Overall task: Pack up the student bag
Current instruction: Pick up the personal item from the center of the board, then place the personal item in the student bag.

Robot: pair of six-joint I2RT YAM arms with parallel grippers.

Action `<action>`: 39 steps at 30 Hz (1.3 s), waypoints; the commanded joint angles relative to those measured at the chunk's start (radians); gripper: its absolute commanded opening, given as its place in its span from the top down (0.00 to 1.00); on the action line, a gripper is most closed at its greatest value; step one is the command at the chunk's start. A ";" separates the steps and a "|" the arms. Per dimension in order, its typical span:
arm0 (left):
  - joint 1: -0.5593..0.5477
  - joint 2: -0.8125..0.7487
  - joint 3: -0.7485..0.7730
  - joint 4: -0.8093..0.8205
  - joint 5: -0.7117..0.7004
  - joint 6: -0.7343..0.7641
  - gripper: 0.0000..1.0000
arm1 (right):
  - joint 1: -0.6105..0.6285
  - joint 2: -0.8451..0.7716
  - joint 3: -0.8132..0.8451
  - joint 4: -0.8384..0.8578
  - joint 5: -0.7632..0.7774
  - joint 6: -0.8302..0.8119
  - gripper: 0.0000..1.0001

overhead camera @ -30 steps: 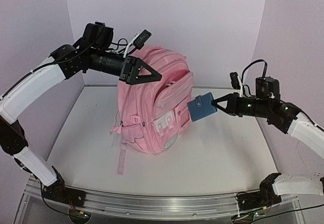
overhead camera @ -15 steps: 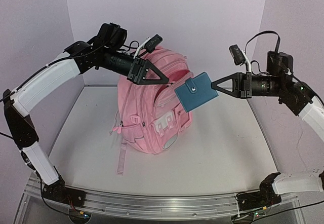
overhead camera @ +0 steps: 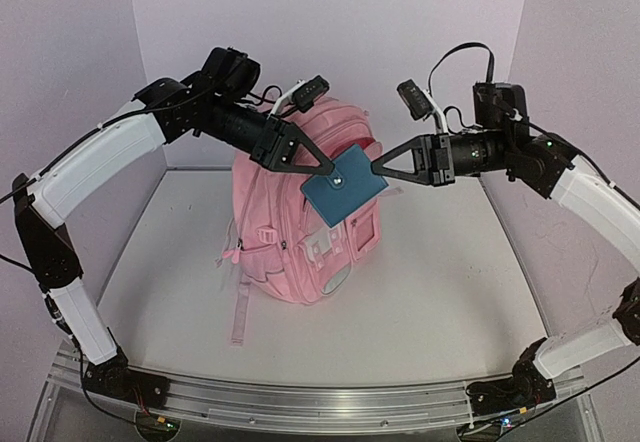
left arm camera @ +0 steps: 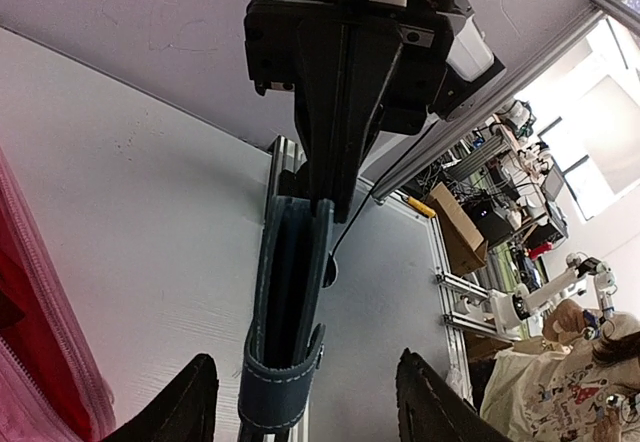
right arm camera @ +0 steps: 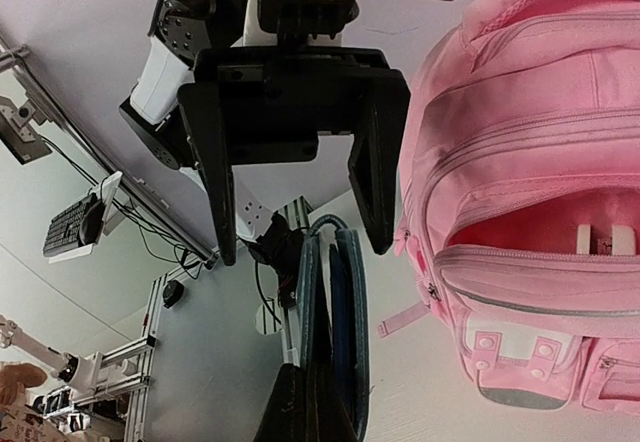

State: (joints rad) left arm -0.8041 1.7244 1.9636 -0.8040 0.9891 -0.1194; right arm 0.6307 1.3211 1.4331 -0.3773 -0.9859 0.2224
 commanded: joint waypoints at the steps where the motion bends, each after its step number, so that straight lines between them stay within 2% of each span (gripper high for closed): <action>1: -0.005 0.005 0.028 -0.018 0.026 0.029 0.48 | 0.010 0.012 0.048 0.068 -0.008 -0.024 1.00; 6: -0.005 -0.014 -0.002 0.005 0.018 0.035 0.80 | 0.010 0.021 0.038 0.081 0.010 -0.021 1.00; 11: -0.005 -0.025 -0.014 0.021 0.009 0.035 0.99 | 0.010 0.016 0.015 0.089 0.051 -0.022 1.00; 12: -0.005 -0.027 -0.016 0.024 0.001 0.036 1.00 | 0.010 0.015 0.013 0.089 0.074 -0.021 0.91; 14: -0.004 -0.036 -0.022 0.034 -0.034 0.037 1.00 | 0.011 0.008 0.009 0.089 0.135 -0.016 0.53; 16: 0.001 -0.046 -0.023 0.047 -0.081 0.040 1.00 | 0.010 -0.004 0.009 0.089 0.233 -0.011 0.30; 18: 0.016 -0.058 -0.020 0.073 -0.144 0.036 1.00 | 0.007 -0.018 0.012 0.089 0.354 -0.005 0.13; 20: 0.031 -0.068 -0.009 0.101 -0.217 0.034 1.00 | -0.003 -0.028 0.017 0.088 0.478 0.014 0.03; 24: 0.037 -0.057 0.065 0.112 -0.343 0.068 1.00 | -0.053 -0.037 0.016 0.090 0.592 0.063 0.02; 31: 0.040 0.015 0.204 0.062 -0.461 0.145 1.00 | -0.080 -0.062 -0.027 0.096 0.652 0.074 0.02; 39: 0.040 0.125 0.274 -0.053 -0.435 0.178 1.00 | -0.088 -0.108 -0.076 0.100 0.672 0.081 0.02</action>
State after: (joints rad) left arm -0.7628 1.7889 2.2081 -0.7803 0.5603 0.0228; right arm 0.5490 1.2612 1.3739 -0.3152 -0.3488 0.2933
